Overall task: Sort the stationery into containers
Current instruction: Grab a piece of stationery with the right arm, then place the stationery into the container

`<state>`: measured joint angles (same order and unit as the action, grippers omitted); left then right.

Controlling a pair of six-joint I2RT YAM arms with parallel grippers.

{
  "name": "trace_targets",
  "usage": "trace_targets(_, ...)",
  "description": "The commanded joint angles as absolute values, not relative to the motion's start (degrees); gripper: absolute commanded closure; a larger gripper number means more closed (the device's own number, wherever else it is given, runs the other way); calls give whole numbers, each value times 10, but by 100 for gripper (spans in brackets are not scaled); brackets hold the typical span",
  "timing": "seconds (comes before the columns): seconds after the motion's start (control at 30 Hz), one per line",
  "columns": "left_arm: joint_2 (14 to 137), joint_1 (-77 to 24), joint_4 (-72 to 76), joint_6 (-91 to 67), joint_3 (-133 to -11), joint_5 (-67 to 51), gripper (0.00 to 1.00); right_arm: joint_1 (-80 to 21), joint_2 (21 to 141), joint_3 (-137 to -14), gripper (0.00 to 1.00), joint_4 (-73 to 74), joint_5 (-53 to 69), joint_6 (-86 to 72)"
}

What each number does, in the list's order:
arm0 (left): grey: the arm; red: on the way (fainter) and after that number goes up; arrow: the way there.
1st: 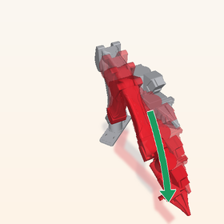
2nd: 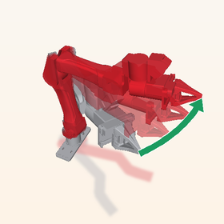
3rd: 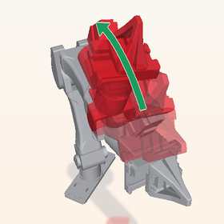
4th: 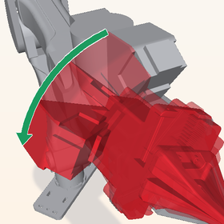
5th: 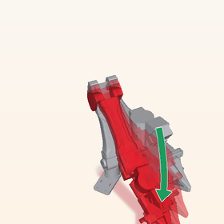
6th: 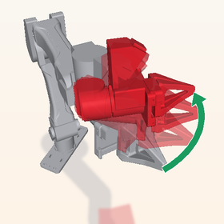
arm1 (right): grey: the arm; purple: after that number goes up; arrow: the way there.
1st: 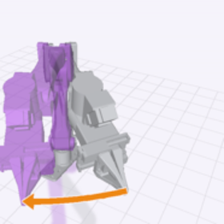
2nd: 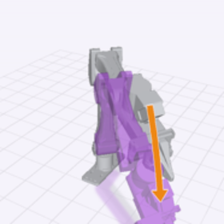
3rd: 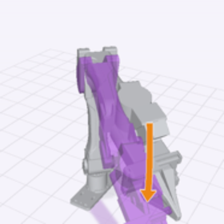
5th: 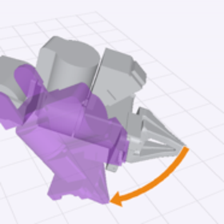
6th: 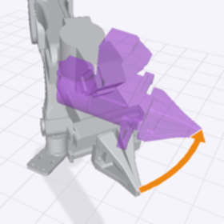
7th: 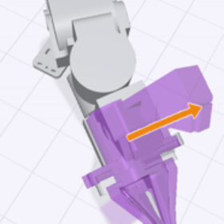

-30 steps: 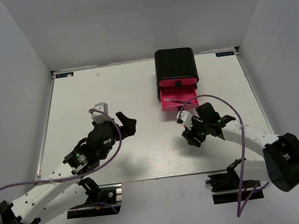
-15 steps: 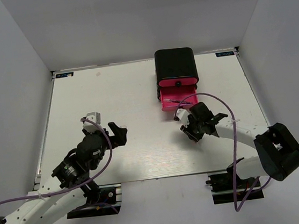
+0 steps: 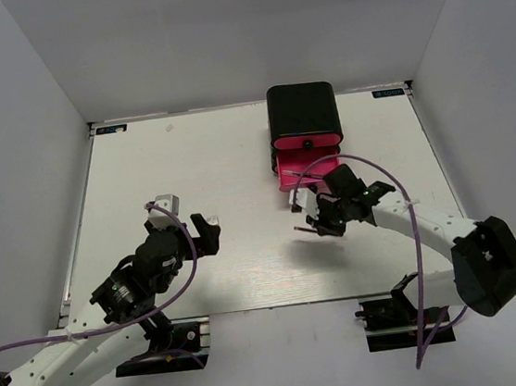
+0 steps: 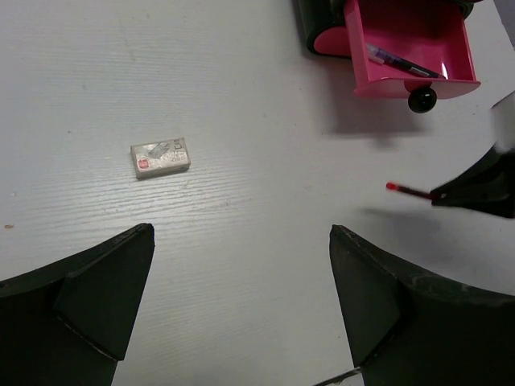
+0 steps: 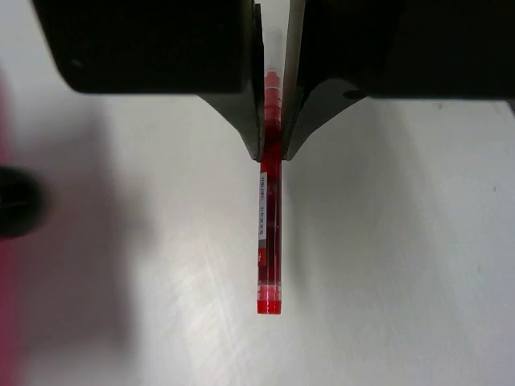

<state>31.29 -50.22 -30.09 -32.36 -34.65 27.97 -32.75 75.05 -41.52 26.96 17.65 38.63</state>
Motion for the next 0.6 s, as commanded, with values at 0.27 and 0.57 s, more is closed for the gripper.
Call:
trace_targets(0.27, 329, -501, -302, -317, -362, 259, 1, -322, 706, -639, 97, 203, 157, 453)
trace_targets(0.57, 346, -501, -297, -317, -357, 254, 1, -298, 771, -619, 97, 117, 129, 527)
